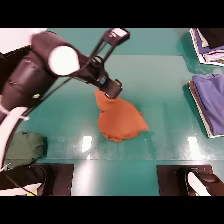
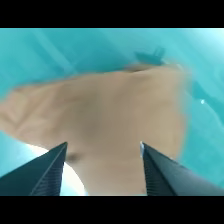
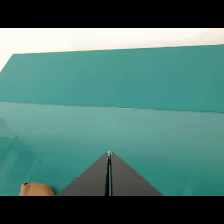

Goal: Fold the shirts.

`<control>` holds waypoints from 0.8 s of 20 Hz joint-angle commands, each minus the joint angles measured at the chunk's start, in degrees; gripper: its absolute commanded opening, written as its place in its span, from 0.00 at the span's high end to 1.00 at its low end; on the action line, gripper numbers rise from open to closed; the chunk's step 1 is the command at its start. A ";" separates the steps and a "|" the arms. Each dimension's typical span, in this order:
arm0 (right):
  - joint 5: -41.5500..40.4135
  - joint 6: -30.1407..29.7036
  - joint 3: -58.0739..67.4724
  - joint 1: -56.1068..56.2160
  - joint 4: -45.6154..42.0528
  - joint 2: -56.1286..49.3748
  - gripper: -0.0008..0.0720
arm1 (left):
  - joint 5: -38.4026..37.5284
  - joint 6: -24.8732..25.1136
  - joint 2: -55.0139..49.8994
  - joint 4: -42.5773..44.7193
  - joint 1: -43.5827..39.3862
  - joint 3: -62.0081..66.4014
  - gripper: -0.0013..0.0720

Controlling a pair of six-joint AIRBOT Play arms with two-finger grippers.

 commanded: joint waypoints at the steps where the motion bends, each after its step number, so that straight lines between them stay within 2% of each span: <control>1: 1.62 0.00 0.07 0.04 0.04 0.02 0.97 | 2.95 1.25 -5.01 2.47 3.19 0.02 0.23; 5: 3.15 0.00 0.04 0.04 0.04 -0.02 0.97 | 5.05 1.05 -10.97 -5.40 14.29 -2.34 0.23; 9: 4.68 0.00 0.04 0.04 0.04 -0.02 0.97 | 5.07 1.11 -20.37 -14.58 21.84 -3.45 0.23; 12: 5.73 0.00 0.04 0.04 0.02 -0.02 0.97 | 5.68 1.73 -25.24 -22.34 25.22 -3.48 0.23; 16: 5.73 0.02 0.00 0.04 0.02 -0.04 0.97 | 9.09 3.82 -27.04 -26.49 25.09 -3.56 0.23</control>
